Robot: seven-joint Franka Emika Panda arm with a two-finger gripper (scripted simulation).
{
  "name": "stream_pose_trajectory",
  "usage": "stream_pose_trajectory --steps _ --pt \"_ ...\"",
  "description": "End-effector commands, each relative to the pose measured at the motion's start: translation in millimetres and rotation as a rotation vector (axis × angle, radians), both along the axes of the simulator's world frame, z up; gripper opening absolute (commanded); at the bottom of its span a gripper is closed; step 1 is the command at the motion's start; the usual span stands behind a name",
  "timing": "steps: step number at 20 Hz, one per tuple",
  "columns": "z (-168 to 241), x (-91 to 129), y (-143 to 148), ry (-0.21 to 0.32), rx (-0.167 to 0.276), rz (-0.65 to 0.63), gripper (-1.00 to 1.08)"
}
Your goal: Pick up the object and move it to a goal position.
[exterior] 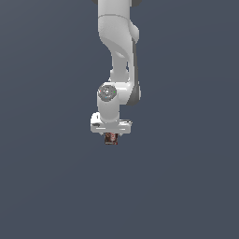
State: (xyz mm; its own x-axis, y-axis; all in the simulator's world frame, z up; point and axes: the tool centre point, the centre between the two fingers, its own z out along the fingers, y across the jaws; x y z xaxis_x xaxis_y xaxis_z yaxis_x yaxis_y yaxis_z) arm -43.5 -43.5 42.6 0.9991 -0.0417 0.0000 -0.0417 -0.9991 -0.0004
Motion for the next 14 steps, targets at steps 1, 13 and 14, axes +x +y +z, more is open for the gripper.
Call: stream_pose_trajectory --steps 1,13,14 --pt "-13 -1 0 0.001 0.0 0.0 1.0" --pt "-27 0 -1 0.0 0.0 0.0 -1.0" --pt "-27 0 -1 0.0 0.0 0.0 -1.0"
